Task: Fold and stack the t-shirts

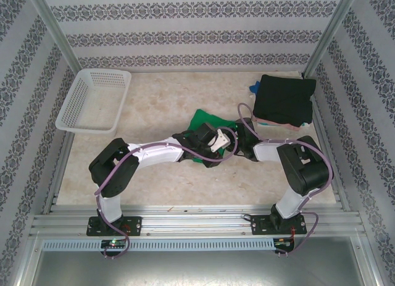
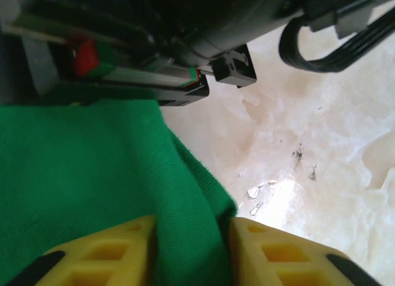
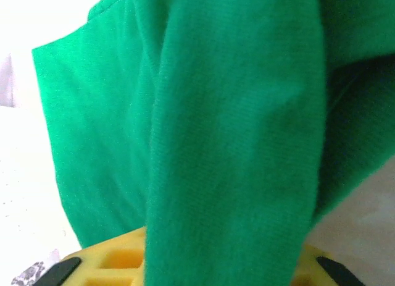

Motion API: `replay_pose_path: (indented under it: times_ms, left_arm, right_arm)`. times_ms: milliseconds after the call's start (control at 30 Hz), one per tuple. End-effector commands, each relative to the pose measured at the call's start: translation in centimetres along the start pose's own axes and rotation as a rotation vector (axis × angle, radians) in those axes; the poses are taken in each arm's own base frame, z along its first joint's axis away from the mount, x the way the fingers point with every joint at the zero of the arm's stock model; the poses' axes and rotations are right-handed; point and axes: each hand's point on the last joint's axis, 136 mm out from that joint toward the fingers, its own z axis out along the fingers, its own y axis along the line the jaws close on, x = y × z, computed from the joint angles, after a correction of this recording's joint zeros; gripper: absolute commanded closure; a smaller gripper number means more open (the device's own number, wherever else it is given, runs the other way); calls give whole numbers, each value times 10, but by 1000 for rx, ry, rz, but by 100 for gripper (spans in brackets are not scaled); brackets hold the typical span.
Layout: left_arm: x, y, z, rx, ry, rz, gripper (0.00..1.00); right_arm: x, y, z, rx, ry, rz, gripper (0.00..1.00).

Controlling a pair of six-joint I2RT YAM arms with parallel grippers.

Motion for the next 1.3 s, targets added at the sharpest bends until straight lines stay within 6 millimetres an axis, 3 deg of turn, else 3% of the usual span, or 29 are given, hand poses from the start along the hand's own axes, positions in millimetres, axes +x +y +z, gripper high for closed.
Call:
replay_pose_path:
  times_ms: [0, 133, 300, 367, 400, 500, 733, 833, 1000, 1167, 1267]
  left_arm:
    - [-8, 6, -21, 6, -62, -46, 49]
    - [-8, 15, -51, -7, -122, -93, 31]
    - [2, 37, -98, -105, -202, -143, 20]
    - [10, 46, -115, -144, -231, -165, 18]
    - [15, 50, -124, -162, -249, -180, 17]
    - [28, 63, -142, -204, -288, -222, 14]
    - [51, 79, -164, -252, -325, -280, 13]
    - [56, 82, -164, -250, -323, -294, 13]
    - [64, 86, -155, -238, -305, -316, 13]
    - [68, 85, -146, -210, -292, -339, 14]
    - [72, 83, -142, -196, -278, -352, 14]
  right_arm:
    - [-15, 12, -13, 47, -13, -128, 76]
    - [-33, 23, -26, 125, 23, -270, 84]
    - [-52, 42, -42, 190, 80, -429, 92]
    - [-58, 54, -48, 220, 102, -512, 92]
    - [-65, 72, -53, 208, 101, -572, 93]
    - [-78, 101, -68, 225, 103, -699, 93]
    - [-148, 162, -114, 221, -23, -737, 92]
    - [-182, 170, -127, 218, -75, -722, 90]
    - [-232, 142, -148, 219, -114, -620, 90]
    - [-278, 73, -159, 284, -115, -488, 90]
    - [-291, 48, -167, 282, -111, -458, 88]
